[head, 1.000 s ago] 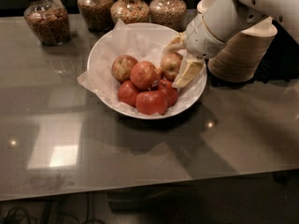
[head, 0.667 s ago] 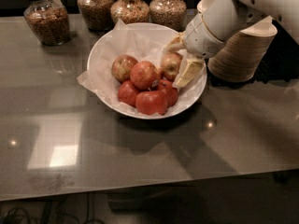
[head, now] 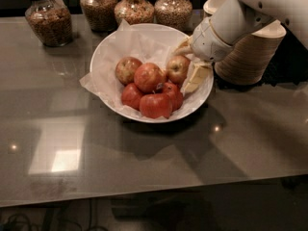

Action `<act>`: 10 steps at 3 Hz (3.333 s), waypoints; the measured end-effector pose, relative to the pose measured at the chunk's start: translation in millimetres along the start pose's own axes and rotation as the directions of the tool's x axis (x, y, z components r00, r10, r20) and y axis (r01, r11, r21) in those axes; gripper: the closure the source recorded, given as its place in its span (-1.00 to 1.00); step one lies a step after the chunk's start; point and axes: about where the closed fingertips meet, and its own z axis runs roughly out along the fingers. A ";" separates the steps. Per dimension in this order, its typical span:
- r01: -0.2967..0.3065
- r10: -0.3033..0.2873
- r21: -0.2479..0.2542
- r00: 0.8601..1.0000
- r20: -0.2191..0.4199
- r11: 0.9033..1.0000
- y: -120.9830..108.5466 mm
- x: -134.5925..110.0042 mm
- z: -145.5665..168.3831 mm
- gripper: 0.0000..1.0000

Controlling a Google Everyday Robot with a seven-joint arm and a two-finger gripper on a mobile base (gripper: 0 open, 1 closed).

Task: Pick apple from white bowl

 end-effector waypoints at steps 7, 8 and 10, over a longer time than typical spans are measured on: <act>0.000 0.000 0.000 1.000 0.000 1.000 0.0 -0.1 0.2 1.00; 0.014 -0.014 -0.008 1.000 0.025 1.000 -1.1 -7.1 0.3 1.00; 0.026 -0.027 0.006 0.949 0.315 1.000 -12.1 -53.8 -47.3 1.00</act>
Offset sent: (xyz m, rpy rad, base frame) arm 0.0000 0.0000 0.0000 0.0000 0.0000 0.0000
